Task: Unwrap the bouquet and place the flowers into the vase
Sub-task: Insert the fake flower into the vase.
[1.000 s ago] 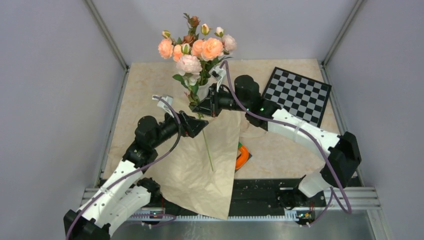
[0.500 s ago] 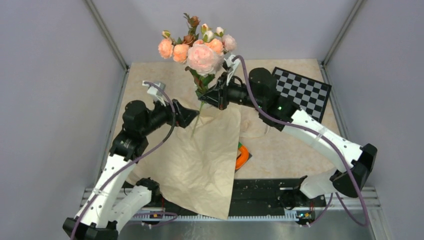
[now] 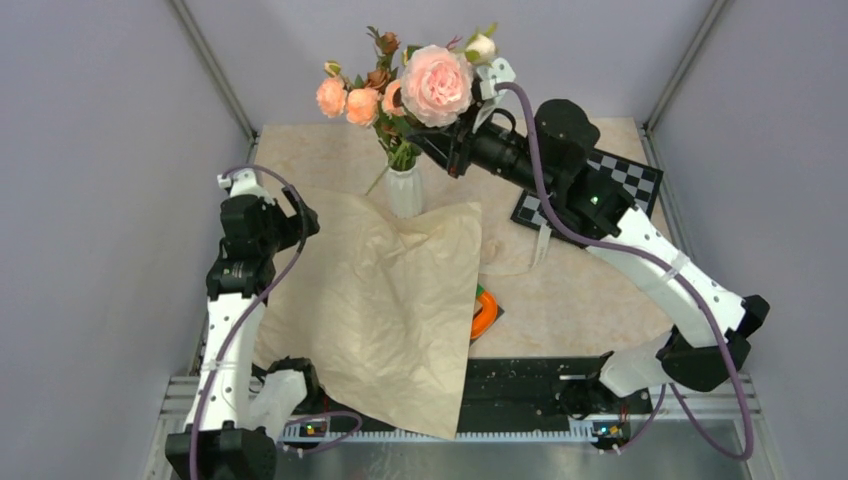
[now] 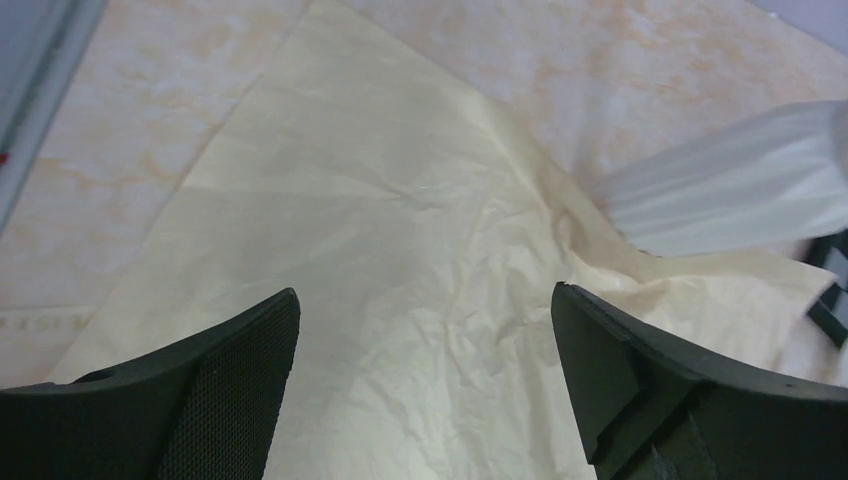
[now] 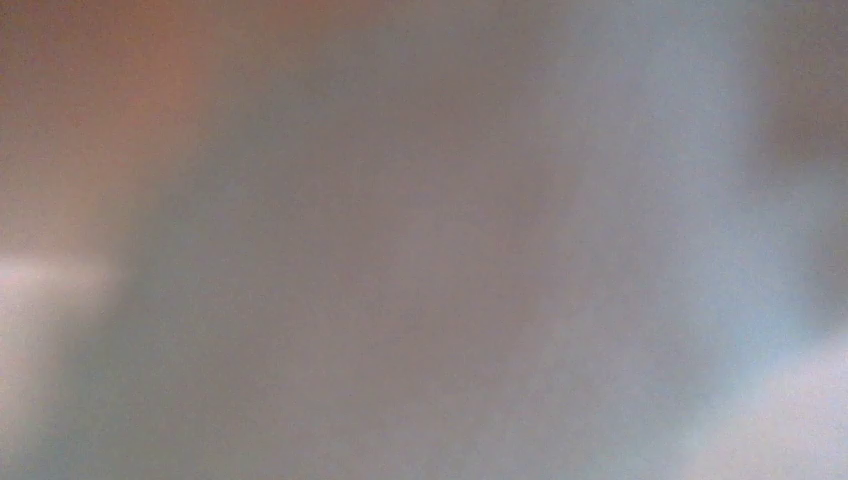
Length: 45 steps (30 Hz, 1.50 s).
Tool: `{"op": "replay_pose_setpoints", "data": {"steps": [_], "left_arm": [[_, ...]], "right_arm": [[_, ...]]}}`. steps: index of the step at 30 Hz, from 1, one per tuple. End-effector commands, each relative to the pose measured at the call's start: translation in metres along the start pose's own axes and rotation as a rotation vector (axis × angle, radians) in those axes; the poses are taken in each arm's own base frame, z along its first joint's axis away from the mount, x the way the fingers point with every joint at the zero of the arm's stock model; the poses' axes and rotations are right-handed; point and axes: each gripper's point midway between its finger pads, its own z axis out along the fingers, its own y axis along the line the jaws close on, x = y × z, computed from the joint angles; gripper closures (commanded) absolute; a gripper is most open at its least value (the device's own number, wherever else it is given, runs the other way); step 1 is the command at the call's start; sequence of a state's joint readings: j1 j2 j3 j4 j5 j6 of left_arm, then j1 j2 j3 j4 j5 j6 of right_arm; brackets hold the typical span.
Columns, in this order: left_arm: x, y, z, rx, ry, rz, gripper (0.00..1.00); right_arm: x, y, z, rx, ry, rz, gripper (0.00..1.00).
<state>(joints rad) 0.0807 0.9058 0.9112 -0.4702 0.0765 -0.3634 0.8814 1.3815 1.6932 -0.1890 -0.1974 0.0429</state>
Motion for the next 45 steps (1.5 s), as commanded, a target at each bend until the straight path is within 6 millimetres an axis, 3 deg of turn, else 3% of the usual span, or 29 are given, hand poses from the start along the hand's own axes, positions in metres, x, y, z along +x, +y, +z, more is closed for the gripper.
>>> {"op": "replay_pose_setpoints", "data": {"steps": [1, 7, 12, 24, 31, 45], "left_arm": [[-0.013, 0.035, -0.012, -0.174, -0.104, 0.051, 0.01], [-0.012, 0.036, -0.015, -0.177, -0.111, 0.057, 0.01], [-0.013, 0.037, -0.02, -0.18, -0.129, 0.064, 0.01], [-0.012, 0.038, -0.02, -0.18, -0.126, 0.068, 0.01], [-0.01, 0.039, -0.02, -0.186, -0.121, 0.067, 0.01], [-0.008, 0.043, -0.018, -0.201, -0.112, 0.067, 0.01]], "right_arm": [[-0.023, -0.012, 0.027, 0.023, -0.052, -0.098, 1.0], [-0.019, -0.026, 0.066, 0.043, -0.049, -0.144, 1.0], [-0.019, -0.039, 0.084, 0.084, -0.004, -0.173, 1.0], [-0.056, -0.035, 0.048, 0.131, -0.022, -0.112, 1.0], [-0.054, -0.051, 0.04, 0.22, 0.016, -0.136, 1.0], [-0.039, -0.067, 0.047, 0.287, 0.053, -0.169, 1.0]]}}
